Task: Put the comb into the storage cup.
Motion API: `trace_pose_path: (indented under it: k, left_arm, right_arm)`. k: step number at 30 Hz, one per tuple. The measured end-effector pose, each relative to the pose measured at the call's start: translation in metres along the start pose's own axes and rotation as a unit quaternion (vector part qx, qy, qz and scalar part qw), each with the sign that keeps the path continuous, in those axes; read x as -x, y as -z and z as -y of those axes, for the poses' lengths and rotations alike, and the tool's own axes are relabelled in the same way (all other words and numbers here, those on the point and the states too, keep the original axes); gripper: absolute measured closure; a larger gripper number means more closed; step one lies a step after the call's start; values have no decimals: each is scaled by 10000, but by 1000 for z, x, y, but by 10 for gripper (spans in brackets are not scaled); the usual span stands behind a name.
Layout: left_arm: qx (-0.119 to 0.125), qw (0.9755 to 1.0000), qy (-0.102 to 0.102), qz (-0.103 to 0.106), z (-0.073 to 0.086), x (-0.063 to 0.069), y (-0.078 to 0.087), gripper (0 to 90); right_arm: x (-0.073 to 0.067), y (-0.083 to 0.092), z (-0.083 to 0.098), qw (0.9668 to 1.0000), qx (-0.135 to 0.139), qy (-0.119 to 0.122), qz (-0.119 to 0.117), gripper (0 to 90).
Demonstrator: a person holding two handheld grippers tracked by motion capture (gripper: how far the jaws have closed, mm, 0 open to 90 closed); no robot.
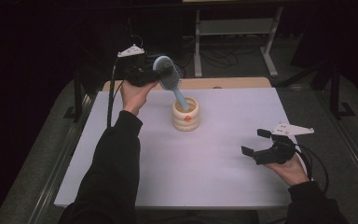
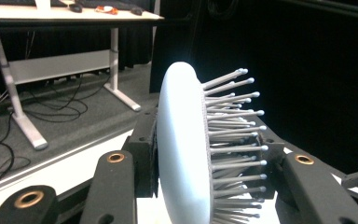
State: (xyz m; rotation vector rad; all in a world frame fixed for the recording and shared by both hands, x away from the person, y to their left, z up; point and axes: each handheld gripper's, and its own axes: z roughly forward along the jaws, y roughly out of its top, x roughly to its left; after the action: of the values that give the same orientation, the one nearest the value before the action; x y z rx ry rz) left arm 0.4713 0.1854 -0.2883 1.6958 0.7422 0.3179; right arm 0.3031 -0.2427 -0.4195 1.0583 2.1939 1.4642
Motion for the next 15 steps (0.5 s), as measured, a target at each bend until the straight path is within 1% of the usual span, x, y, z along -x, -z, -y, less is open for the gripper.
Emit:
trace_pose_path:
  k: [3, 4, 10, 12, 15]
  left_arm:
    - [-19, 10000, 28, 6, 4, -1, -4, 550]
    - [-52, 10000, 60, 20, 8, -2, -7, 550]
    - [-171, 9999, 9, -11, 17, 0, -16, 550]
    - [-199, 9998, 29, -11, 22, 1, -20, 550]
    - [-224, 9997, 20, -28, 25, 2, -22, 550]
  right_arm:
    - [0, 1, 1, 10000, 22, 15, 45, 0]
    - [-1, 2, 1, 10000, 26, 15, 58, 0]
    - [-2, 6, 3, 9999, 130, -24, 80, 0]
    - [-2, 7, 4, 9999, 124, -46, 85, 0]
    - [-2, 7, 5, 9998, 160, -52, 78, 0]
